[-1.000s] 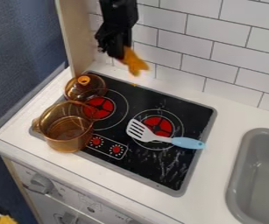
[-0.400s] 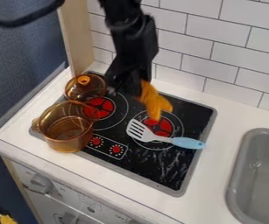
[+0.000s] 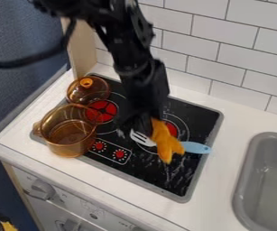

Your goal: Place the fish bread in the lower right corner of the stove

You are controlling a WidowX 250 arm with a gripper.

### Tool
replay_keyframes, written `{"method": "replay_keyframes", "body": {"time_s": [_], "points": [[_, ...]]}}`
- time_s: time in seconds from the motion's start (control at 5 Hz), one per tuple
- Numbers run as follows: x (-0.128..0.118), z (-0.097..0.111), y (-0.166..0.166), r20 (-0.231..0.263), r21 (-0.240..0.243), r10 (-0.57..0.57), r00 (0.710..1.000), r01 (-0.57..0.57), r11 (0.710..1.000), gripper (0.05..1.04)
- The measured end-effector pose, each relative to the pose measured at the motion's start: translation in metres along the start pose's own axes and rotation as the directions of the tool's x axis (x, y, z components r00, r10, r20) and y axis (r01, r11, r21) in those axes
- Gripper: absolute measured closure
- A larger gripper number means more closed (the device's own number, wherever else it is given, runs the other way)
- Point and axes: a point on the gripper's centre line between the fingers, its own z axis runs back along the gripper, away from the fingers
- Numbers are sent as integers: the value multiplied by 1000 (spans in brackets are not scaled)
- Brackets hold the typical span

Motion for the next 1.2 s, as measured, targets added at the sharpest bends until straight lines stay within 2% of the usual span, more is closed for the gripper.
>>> {"method": "replay_keyframes", "body": {"time_s": [0.4,0.6,0.8,1.0,1.2], "points": [[10,-45,-5,-15,-42,-29,999,28,999,715],[13,-56,-8,-1,-52,-15,1000,15,999,715],[16,-61,-10,-9,-69,-25,1000,24,997,644],[14,-61,-15,-27,-103,-7,1000,4,995,322],[18,-50,-11,-52,-80,-29,998,25,996,89]]}}
